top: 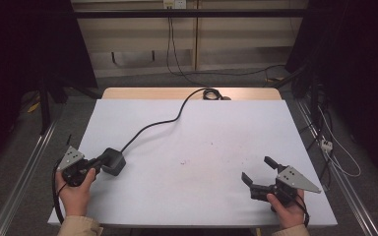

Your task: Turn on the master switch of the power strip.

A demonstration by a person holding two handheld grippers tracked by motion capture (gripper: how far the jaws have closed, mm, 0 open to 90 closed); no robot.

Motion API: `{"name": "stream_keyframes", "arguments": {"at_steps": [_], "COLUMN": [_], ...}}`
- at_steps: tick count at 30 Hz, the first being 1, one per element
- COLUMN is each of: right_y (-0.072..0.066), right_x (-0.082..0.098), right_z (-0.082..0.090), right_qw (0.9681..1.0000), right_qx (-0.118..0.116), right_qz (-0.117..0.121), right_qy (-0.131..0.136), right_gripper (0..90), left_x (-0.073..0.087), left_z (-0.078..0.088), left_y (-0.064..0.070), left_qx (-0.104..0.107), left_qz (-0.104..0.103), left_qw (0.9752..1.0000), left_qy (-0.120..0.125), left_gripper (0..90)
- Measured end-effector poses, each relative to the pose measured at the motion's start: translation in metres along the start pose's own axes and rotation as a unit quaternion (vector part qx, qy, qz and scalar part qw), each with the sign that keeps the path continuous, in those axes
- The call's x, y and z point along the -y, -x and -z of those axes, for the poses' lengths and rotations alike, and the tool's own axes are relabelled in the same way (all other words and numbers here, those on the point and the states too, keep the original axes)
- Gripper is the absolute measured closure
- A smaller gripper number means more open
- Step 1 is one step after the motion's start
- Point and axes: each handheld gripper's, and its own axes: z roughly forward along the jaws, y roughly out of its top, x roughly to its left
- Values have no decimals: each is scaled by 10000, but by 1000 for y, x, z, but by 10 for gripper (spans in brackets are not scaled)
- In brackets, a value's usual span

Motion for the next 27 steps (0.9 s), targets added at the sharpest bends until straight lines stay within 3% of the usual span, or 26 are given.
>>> {"name": "stream_keyframes", "arguments": {"at_steps": [27], "right_y": [0], "right_x": [0], "right_z": [1], "right_qw": [10000], "right_qx": [5], "right_qz": [-3], "right_qy": [12], "right_gripper": [32], "left_x": [1], "left_z": [1], "left_y": [2], "left_qx": [-46], "left_qz": [-18], "left_qw": [10000], "left_qy": [30], "left_gripper": [900]}}
